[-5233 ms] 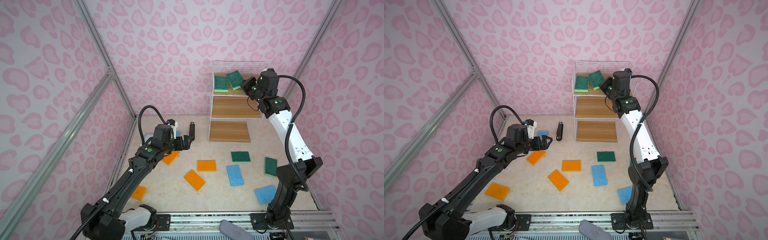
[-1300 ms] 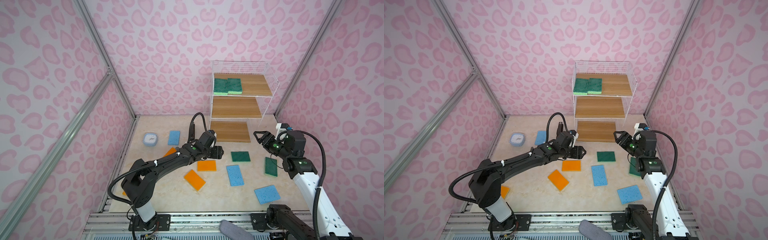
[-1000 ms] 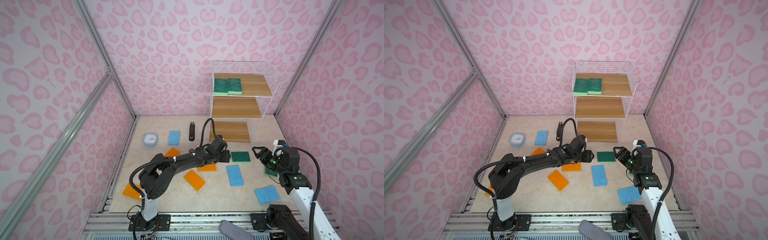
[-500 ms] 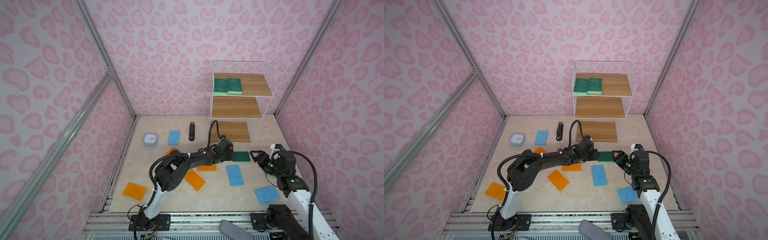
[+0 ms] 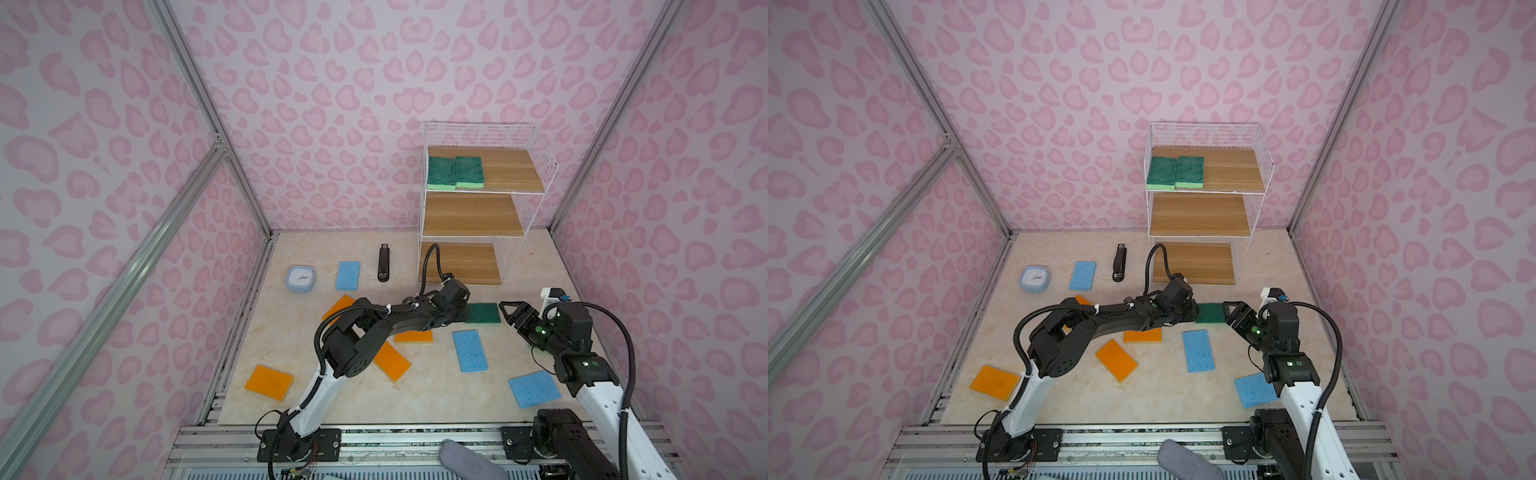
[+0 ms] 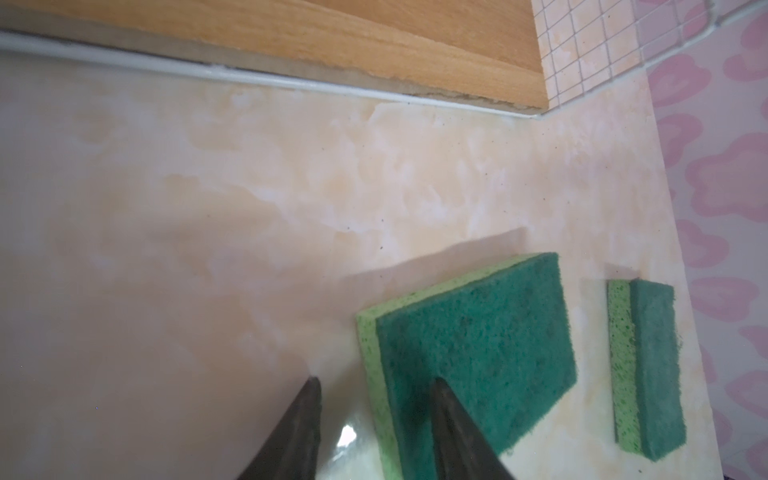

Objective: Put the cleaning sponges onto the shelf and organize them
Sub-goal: 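Grasp the green sponge on the table with the left gripper, then lift the green sponge with the left gripper toward the right gripper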

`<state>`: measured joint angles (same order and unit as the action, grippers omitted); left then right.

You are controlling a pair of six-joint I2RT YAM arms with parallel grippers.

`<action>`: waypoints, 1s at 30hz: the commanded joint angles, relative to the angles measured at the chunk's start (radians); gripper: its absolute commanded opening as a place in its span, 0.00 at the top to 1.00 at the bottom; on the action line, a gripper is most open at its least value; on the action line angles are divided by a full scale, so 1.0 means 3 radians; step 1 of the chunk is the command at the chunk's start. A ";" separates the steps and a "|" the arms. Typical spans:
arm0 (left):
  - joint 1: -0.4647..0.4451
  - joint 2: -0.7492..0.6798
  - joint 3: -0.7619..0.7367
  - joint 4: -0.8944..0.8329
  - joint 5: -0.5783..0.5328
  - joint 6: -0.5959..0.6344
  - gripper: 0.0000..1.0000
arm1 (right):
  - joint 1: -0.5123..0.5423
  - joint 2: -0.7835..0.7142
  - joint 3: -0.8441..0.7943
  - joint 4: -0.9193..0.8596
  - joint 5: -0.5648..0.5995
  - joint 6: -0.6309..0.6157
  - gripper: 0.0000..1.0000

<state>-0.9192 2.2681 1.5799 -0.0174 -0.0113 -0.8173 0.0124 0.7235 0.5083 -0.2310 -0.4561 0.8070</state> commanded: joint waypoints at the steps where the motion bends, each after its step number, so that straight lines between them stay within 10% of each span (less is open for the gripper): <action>1: -0.0014 0.0108 0.0103 -0.0032 -0.0034 -0.0034 0.57 | 0.0000 -0.0052 -0.0027 -0.0031 0.0051 -0.0046 0.26; 9: -0.0027 0.0136 0.0106 -0.0017 -0.0029 -0.0050 0.96 | -0.0061 -0.0210 -0.0012 -0.0218 0.0054 -0.0074 0.26; 30: 0.0130 -0.2356 -0.1289 -0.0876 0.0651 0.1011 0.96 | 0.0010 0.0115 0.0670 -0.0622 -0.1118 -0.0634 0.36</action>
<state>-0.8909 1.6421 1.2312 -0.1844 0.1242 -0.5877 0.0032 0.7559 0.6895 -0.3996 -0.6964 0.6598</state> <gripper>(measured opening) 0.056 0.639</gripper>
